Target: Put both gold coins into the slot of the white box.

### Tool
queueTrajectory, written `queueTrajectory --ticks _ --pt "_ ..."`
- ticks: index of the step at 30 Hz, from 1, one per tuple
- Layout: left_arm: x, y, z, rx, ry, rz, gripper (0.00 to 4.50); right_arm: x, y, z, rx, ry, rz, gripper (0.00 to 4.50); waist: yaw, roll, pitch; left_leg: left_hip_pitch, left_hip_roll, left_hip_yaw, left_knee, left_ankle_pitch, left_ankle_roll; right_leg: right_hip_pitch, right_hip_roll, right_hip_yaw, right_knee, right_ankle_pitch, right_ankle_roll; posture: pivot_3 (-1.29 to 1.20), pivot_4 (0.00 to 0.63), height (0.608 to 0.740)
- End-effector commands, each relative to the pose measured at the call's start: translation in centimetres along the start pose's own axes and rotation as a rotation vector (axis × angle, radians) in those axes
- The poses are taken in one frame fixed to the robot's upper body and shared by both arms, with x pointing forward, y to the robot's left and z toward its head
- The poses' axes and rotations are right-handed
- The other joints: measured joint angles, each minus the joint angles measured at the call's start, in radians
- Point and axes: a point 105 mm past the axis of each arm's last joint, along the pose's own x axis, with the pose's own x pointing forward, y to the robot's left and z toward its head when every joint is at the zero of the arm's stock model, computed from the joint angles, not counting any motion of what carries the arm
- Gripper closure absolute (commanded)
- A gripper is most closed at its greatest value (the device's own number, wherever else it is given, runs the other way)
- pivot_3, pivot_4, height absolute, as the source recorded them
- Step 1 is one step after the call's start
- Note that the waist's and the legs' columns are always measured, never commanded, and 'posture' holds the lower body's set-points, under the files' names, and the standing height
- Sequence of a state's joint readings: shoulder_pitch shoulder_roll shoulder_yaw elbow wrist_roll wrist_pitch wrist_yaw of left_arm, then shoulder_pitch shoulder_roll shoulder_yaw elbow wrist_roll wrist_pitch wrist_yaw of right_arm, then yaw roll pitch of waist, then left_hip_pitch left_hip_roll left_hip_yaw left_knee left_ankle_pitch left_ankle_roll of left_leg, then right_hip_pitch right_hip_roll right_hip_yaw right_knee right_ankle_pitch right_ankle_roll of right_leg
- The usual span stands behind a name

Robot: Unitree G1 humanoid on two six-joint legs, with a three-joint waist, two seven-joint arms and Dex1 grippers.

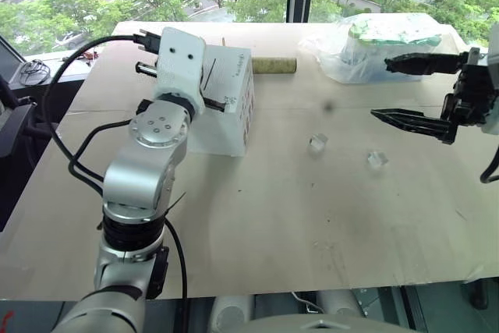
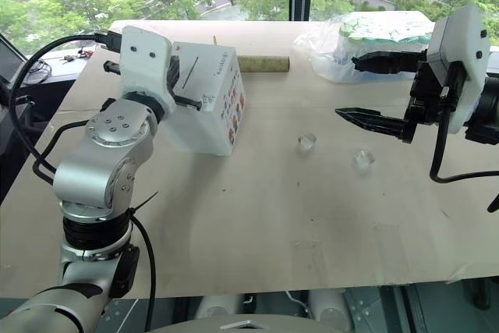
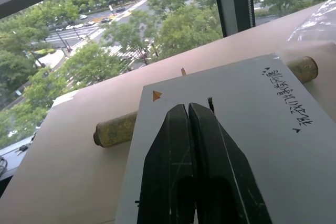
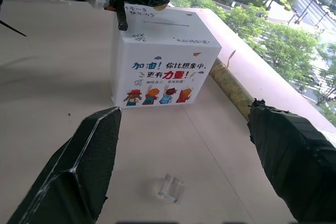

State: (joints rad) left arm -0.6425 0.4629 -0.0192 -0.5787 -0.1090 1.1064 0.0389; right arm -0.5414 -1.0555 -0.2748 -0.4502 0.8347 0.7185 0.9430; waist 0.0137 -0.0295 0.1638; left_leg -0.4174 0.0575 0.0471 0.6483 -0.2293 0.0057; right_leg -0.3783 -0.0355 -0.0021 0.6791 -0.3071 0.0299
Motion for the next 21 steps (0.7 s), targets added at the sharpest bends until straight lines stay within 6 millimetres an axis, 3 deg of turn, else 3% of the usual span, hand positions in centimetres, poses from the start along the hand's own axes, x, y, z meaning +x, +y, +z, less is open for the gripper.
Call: queueTrajectory --ticks 1,7,21 --pt "-0.6 -0.4 1.2 0.016 -0.06 -0.006 4.5 -0.4 -0.1 0.9 -0.039 0.001 -0.007 0.35 0.0 0.0 0.0 0.0 0.0 0.0 0.0 0.0 0.0 0.0 0.0 0.0 0.0 0.0 0.0 0.0 0.15 0.74" --pt "-0.6 -0.9 0.8 -0.016 -0.041 -0.038 4.5 -0.5 0.0 1.0 -0.04 0.007 -0.008 0.35 0.0 0.0 0.0 0.0 0.0 0.0 0.0 0.0 0.0 0.0 0.0 0.0 0.0 0.0 0.0 0.0 0.15 0.74" --pt "-0.2 -0.1 -0.1 -0.036 0.027 -0.001 4.5 -0.7 0.0 0.9 -0.043 0.018 -0.015 0.35 0.0 0.0 0.0 0.0 0.0 0.0 0.001 0.0 0.0 0.0 0.0 0.0 0.001 0.0 0.0 0.0 0.15 0.74"
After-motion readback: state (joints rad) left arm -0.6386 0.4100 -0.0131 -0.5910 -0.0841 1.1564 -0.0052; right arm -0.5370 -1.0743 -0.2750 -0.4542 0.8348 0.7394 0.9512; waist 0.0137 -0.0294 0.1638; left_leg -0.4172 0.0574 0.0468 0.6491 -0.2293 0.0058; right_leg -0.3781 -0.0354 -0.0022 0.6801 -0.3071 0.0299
